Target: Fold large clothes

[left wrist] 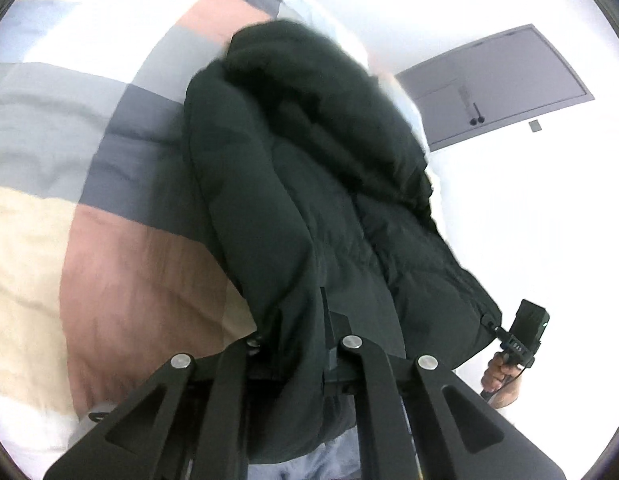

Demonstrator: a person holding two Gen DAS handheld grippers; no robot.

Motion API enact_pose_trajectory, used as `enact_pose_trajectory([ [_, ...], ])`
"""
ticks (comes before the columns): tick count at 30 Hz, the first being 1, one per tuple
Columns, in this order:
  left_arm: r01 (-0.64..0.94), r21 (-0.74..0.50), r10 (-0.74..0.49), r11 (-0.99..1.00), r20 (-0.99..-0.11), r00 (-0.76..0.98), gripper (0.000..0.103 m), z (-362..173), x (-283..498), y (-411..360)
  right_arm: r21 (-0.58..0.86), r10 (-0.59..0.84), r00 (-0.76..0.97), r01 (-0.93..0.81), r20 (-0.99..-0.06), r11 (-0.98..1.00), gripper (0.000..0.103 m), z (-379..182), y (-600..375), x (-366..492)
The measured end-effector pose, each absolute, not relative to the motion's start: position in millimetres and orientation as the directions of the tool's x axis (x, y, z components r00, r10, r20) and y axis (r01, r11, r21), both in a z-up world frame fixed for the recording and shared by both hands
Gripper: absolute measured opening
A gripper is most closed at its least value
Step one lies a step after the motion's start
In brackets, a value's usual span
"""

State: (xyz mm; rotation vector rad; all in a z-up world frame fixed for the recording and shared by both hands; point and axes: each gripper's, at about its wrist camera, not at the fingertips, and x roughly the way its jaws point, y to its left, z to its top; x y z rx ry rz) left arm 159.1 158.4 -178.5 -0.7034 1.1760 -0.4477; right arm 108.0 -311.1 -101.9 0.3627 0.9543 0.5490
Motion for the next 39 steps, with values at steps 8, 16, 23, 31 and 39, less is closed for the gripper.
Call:
enact_pose_trajectory([
  [8, -0.009, -0.745, -0.678, 0.667, -0.612, 0.408, 0.004, -124.4, 104.1, 170.3, 0.551, 0.607, 0.553, -0.289, -0.571, 0.783, 0.007, -74.3, -325.9, 47.6],
  [16, 0.035, -0.762, -0.687, 0.647, -0.562, 0.461, 0.004, -77.7, 37.6, 178.4, 0.562, 0.615, 0.617, -0.315, -0.492, 0.765, 0.006, -40.9, -325.1, -25.0],
  [23, 0.055, -0.738, -0.674, 0.673, -0.58, 0.457, 0.004, -62.0, -7.3, 174.9, 0.551, 0.604, 0.638, -0.318, -0.478, 0.772, 0.006, -22.6, -314.9, -59.3],
  [31, 0.042, -0.74, -0.671, 0.671, -0.583, 0.458, 0.005, -64.6, 33.7, 171.8, 0.581, 0.592, 0.645, -0.269, -0.484, 0.768, 0.006, -28.0, -328.1, -23.1],
  [39, -0.035, -0.777, -0.656, 0.629, -0.554, 0.512, 0.006, -54.8, 100.7, 174.1, 0.646, 0.584, 0.682, -0.211, -0.441, 0.734, 0.006, -19.0, -351.8, 49.9],
])
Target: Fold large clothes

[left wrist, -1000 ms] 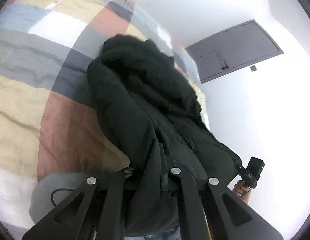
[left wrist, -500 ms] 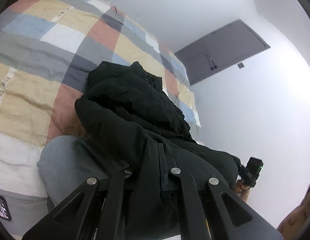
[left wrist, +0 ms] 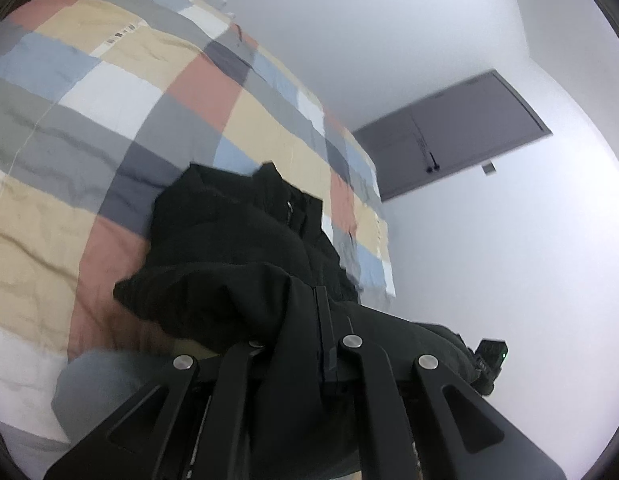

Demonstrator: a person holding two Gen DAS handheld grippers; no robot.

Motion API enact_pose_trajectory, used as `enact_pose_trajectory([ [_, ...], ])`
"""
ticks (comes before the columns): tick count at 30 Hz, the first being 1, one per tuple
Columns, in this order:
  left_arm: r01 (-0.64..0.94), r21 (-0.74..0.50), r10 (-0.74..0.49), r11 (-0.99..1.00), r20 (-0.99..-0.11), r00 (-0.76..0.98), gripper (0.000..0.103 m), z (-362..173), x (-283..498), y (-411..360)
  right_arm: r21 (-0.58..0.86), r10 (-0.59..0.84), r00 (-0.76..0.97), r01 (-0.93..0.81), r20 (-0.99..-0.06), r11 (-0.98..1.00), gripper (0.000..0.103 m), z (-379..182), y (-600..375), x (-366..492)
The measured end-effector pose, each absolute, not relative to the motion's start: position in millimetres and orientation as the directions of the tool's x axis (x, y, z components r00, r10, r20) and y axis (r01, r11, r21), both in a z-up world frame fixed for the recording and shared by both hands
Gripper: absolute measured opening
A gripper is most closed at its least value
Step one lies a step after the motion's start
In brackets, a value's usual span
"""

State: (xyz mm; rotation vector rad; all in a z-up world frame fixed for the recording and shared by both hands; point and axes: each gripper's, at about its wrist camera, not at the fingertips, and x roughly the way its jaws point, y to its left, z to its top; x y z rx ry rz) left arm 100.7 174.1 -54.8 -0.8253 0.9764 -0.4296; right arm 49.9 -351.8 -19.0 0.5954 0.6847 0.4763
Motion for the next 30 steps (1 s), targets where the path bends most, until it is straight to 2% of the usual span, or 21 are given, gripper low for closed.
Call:
enact_pose_trajectory([
  [8, -0.178, -0.759, -0.581, 0.626, -0.606, 0.543, 0.006, -55.7, 173.1, 170.1, 0.738, 0.565, 0.706, -0.089, -0.427, 0.669, 0.006, -30.0, -370.5, 123.0],
  [16, -0.324, -0.626, -0.445, 0.71, -0.755, 0.482, 0.008, -90.2, 253.4, 145.1, 0.73, 0.482, 0.69, 0.098, -0.54, 0.677, 0.006, -62.9, -379.8, 201.6],
  [26, -0.456, -0.556, -0.389, 0.695, -0.824, 0.412, 0.011, -157.8, 325.3, 130.8, 0.749, 0.45, 0.657, 0.276, -0.604, 0.603, 0.006, -126.8, -400.4, 271.4],
  [30, -0.451, -0.499, -0.358, 0.74, -0.86, 0.364, 0.011, -177.6, 351.6, 120.1, 0.736, 0.445, 0.629, 0.327, -0.637, 0.592, 0.006, -150.3, -406.0, 290.2],
])
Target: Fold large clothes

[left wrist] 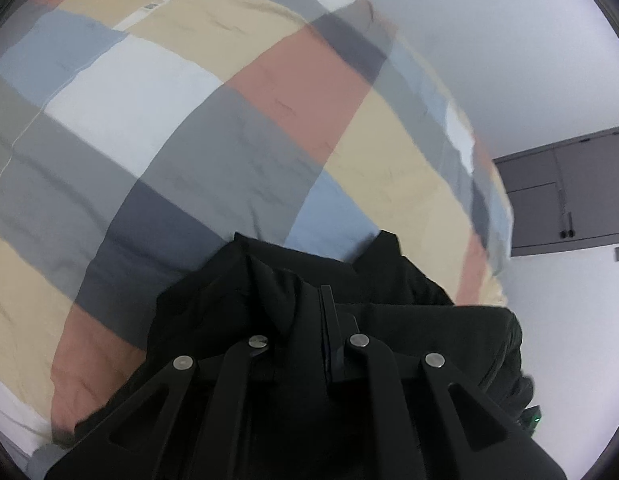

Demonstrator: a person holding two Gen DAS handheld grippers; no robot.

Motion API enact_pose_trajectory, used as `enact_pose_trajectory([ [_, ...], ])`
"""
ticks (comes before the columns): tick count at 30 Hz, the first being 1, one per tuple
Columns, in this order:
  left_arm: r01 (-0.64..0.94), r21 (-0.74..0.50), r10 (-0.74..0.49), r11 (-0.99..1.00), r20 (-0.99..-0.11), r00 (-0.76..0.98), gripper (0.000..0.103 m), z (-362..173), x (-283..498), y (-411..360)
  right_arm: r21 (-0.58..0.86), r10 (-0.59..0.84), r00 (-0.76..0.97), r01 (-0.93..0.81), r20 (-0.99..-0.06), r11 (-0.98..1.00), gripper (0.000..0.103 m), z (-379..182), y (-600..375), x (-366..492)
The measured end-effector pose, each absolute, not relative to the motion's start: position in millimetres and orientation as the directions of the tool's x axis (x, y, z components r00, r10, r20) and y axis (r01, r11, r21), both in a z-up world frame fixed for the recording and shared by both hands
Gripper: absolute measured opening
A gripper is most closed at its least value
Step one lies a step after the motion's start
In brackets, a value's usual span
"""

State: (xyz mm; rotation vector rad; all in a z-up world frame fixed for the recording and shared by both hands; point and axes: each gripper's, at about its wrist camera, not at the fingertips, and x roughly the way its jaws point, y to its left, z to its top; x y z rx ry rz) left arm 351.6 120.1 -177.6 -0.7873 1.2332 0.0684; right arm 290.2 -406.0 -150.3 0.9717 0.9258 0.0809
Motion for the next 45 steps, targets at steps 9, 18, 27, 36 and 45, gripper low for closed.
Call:
enact_pose_trajectory([
  [9, -0.427, -0.469, -0.385, 0.773, -0.882, 0.271, 0.011, -232.4, 406.1, 109.6, 0.719, 0.46, 0.571, 0.396, -0.68, 0.571, 0.006, -210.3, -415.4, 332.5],
  [18, -0.434, -0.489, -0.443, 0.757, -0.872, 0.209, 0.012, -247.2, 416.9, 110.8, 0.734, 0.498, 0.546, 0.411, -0.673, 0.541, 0.006, -232.8, -419.5, 340.2],
  [27, -0.337, -0.504, -0.463, 0.795, -0.863, 0.2, 0.015, -191.2, 375.3, 123.3, 0.751, 0.557, 0.52, 0.308, -0.647, 0.584, 0.018, -185.9, -423.6, 299.8],
  [36, -0.106, -0.389, -0.33, 0.915, -0.874, 0.357, 0.073, -92.3, 311.4, 116.1, 0.673, 0.422, 0.622, 0.238, -0.66, 0.7, 0.072, -87.8, -429.2, 246.2],
  [45, 0.185, -0.191, -0.264, 0.964, -0.778, 0.57, 0.073, -90.4, 253.4, -23.6, 0.429, 0.287, 0.687, 0.039, -0.668, 0.903, 0.075, -65.2, -307.6, 233.2],
])
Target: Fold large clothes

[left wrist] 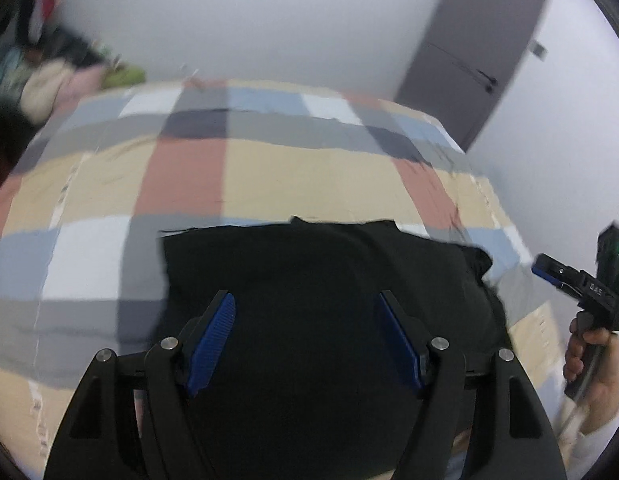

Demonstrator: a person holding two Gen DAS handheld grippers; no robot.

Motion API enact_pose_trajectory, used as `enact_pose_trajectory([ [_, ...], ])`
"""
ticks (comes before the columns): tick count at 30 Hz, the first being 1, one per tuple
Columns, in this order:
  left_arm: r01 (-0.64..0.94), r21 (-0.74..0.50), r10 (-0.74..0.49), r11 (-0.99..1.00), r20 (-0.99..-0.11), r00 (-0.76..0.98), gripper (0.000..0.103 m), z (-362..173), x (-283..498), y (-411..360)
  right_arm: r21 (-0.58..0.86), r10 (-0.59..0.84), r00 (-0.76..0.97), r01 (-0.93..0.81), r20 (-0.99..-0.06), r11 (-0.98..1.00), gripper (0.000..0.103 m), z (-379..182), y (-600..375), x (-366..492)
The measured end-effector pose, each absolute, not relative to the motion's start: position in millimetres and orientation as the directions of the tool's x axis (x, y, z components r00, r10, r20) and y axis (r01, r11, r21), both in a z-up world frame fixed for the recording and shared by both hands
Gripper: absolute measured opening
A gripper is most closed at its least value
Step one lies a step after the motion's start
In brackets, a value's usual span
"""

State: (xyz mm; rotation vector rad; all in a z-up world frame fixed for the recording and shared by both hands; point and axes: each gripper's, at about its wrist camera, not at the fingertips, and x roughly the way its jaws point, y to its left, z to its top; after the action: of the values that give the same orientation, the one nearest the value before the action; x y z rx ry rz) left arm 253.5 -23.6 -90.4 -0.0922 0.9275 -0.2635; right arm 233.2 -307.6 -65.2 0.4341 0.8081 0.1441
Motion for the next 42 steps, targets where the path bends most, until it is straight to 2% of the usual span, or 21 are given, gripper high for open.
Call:
enact_pose_trajectory([
  [5, 0.183, -0.067, -0.163, 0.981, -0.798, 0.58, 0.073, -148.6, 254.6, -72.6, 0.308, 0.267, 0.687, -0.066, -0.676, 0.949, 0.074, -118.0, -229.3, 233.6],
  [9, 0.193, 0.026, -0.097, 0.981, -0.792, 0.603, 0.073, -178.4, 256.5, -87.5, 0.244, 0.224, 0.685, -0.07, -0.693, 0.967, 0.074, -155.2, -205.6, 239.8],
  [17, 0.173, 0.003, -0.1, 0.985, -0.802, 0.588, 0.074, -205.8, 292.6, -92.8, 0.229, 0.208, 0.702, -0.065, -0.681, 0.971, 0.074, -185.2, -209.0, 264.1],
  [25, 0.149, 0.019, -0.072, 0.989, -0.81, 0.582, 0.074, -221.9, 328.8, -95.5, 0.2, 0.183, 0.697, -0.059, -0.693, 0.978, 0.075, -197.0, -209.6, 297.1],
  [32, 0.154, 0.018, -0.078, 0.988, -0.801, 0.594, 0.074, -222.8, 329.5, -95.6, 0.217, 0.204, 0.69, -0.07, -0.695, 0.974, 0.075, -201.7, -213.6, 305.1],
  [37, 0.153, -0.033, -0.119, 0.988, -0.794, 0.597, 0.074, -212.1, 321.0, -81.9, 0.256, 0.269, 0.699, -0.125, -0.663, 0.958, 0.072, -183.2, -221.8, 293.8],
  [42, 0.097, -0.008, -0.068, 0.995, -0.767, 0.638, 0.074, -192.0, 315.5, -55.4, 0.264, 0.257, 0.755, -0.115, -0.604, 0.958, 0.073, -155.4, -257.2, 273.4],
])
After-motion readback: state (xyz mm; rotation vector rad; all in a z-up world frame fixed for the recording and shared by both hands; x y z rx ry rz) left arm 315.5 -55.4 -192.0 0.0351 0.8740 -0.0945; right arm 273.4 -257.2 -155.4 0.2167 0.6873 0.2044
